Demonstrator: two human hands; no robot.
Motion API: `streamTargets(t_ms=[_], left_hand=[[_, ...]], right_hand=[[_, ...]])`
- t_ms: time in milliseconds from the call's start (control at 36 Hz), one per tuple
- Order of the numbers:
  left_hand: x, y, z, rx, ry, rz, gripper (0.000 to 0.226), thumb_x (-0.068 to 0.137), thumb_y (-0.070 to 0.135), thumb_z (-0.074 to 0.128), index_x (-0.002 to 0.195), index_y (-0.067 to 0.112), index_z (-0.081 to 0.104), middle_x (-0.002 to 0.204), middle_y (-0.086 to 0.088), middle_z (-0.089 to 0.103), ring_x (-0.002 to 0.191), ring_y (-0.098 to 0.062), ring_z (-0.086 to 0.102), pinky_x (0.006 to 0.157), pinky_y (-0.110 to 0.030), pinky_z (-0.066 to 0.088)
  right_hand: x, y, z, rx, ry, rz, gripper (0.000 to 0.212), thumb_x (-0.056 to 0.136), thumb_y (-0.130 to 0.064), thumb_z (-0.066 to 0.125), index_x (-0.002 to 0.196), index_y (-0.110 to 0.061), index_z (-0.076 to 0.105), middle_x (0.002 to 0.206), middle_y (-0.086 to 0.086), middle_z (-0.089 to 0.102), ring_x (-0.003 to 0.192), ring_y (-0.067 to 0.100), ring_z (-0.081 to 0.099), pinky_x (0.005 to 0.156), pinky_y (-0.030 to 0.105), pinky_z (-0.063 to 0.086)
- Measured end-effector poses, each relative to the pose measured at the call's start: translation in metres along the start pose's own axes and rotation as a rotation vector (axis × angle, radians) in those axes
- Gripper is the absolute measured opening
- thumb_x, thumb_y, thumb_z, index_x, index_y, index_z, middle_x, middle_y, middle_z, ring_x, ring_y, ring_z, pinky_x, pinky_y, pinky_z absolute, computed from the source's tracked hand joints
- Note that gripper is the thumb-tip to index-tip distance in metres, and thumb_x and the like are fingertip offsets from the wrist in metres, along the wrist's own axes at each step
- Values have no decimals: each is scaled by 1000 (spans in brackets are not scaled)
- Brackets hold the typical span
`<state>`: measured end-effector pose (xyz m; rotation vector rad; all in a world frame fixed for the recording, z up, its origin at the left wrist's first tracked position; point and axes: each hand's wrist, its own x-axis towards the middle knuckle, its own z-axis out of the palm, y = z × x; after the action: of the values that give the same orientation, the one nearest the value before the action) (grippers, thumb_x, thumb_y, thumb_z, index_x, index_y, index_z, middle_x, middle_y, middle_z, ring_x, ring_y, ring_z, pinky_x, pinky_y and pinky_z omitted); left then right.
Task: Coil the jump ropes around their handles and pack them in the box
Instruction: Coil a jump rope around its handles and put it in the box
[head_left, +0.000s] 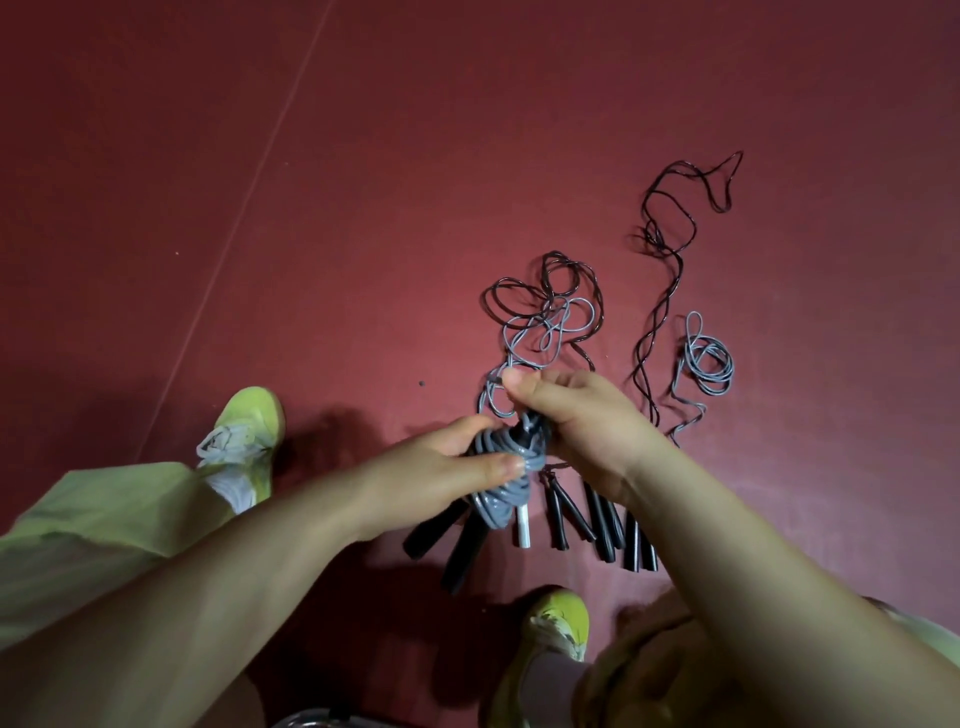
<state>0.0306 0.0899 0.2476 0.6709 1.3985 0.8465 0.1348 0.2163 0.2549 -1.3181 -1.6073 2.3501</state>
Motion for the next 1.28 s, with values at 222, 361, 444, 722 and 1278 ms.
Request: streamTargets(t_ms=[222,361,444,722,1278], left_hand=[[4,24,13,-230,365,151,31,81,43,65,105,24,59,111,0,67,108,-13,60,101,-32,42],[0,51,55,-492,402,227,50,74,44,63,112,14,59,108,-7,67,108,-22,60,109,-51,35],[1,72,84,-556,336,251,72,77,44,61,131,-1,46,129,-25,56,122,-34,52,110,-50,34],[69,94,226,18,185,112,26,81,54,57,93,31,59,100,11,60,122,-14,49,96,-24,34],[169,-69,397,819,-226,-296,74,90,64,36,151,26,20,158,-1,20,146,-20,12,117,-33,10]], right_hand=[[-32,-15,-4,-180,177,-167,31,95,-41,50,96,-15,67,94,-3,68,89,12,60,82,29,46],[-77,0,-21,-49,176,-172,54,78,-66,37,113,-34,63,118,-14,65,116,11,58,99,36,43],[-103,8,-29,-24,141,-241,57,81,-64,34,123,-36,60,124,-17,64,119,2,56,99,29,41],[-185,51,-149,23,556,-331,59,78,-73,34,102,-29,65,81,-16,61,71,-4,52,63,20,38],[-179,361,-318,503,1221,336,66,99,-54,26,116,-2,64,104,12,66,98,31,61,83,39,47]])
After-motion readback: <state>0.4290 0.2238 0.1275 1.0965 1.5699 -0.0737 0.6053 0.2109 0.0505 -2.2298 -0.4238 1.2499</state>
